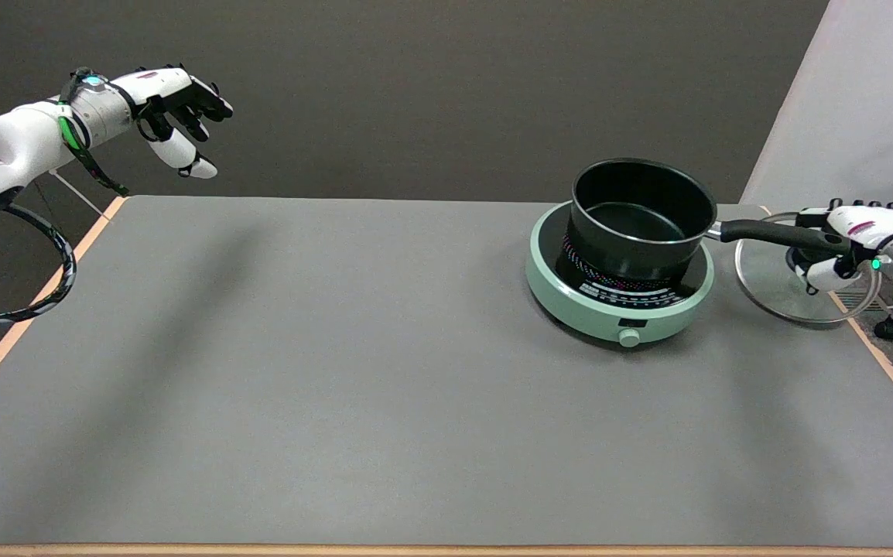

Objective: Pick up the pot lid.

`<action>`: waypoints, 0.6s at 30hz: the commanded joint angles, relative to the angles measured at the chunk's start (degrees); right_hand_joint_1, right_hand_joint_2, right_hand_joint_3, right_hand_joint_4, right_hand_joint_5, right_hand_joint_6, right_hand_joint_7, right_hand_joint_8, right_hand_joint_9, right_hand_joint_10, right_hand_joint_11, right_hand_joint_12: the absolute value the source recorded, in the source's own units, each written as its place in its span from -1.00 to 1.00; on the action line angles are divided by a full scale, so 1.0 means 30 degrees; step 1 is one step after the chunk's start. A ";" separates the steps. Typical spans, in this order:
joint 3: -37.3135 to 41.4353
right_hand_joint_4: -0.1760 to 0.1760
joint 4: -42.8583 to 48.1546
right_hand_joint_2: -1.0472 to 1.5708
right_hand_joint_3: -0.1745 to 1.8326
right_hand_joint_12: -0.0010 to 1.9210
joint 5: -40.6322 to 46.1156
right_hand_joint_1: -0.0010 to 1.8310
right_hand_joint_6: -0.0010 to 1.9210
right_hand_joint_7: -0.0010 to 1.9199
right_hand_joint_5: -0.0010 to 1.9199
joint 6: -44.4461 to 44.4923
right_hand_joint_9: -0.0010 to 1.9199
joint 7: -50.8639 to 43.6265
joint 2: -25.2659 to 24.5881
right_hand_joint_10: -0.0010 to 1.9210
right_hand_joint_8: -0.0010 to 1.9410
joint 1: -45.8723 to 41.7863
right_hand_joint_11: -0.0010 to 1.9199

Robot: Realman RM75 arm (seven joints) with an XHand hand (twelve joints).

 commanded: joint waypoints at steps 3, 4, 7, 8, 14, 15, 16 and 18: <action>0.0238 1.00 -0.1150 0.51 0.02 0.96 0.0003 0.42 0.49 -0.30 -0.57 0.0377 -0.43 0.0001 0.0403 1.00 0.85 -0.0123 -0.64; 0.0280 1.00 -0.1150 0.51 0.02 0.96 0.0003 0.42 0.49 -0.30 -0.57 0.0377 -0.43 0.0001 0.0429 1.00 0.85 -0.0123 -0.64; 0.0334 1.00 -0.1124 0.50 0.02 0.96 0.0003 0.42 0.49 -0.30 -0.57 0.0377 -0.43 -0.0071 0.0545 1.00 0.85 -0.0123 -0.63; 0.0360 1.00 -0.1124 0.50 0.02 0.96 0.0003 0.42 0.49 -0.30 -0.57 0.0377 -0.43 -0.0105 0.0579 1.00 0.85 -0.0123 -0.62; 0.1341 1.00 -0.1329 0.49 0.03 0.95 -0.0023 0.43 0.49 -0.29 -0.57 0.0377 -0.41 -0.0212 0.0632 1.00 0.84 -0.0123 -0.61; 0.1537 1.00 -0.1411 0.49 0.04 0.95 -0.0033 0.43 0.49 -0.29 -0.57 0.0377 -0.41 -0.0212 0.0632 1.00 0.84 -0.0123 -0.61; 0.1811 1.00 -0.1534 0.49 0.04 0.95 -0.0125 0.43 0.49 -0.29 -0.57 0.0377 -0.40 -0.0212 0.0632 1.00 0.84 -0.0114 -0.61; 0.2249 1.00 -0.1730 0.49 0.04 0.95 -0.0527 0.43 0.49 -0.29 -0.57 0.0377 -0.40 -0.0212 0.0623 1.00 0.84 -0.0096 -0.61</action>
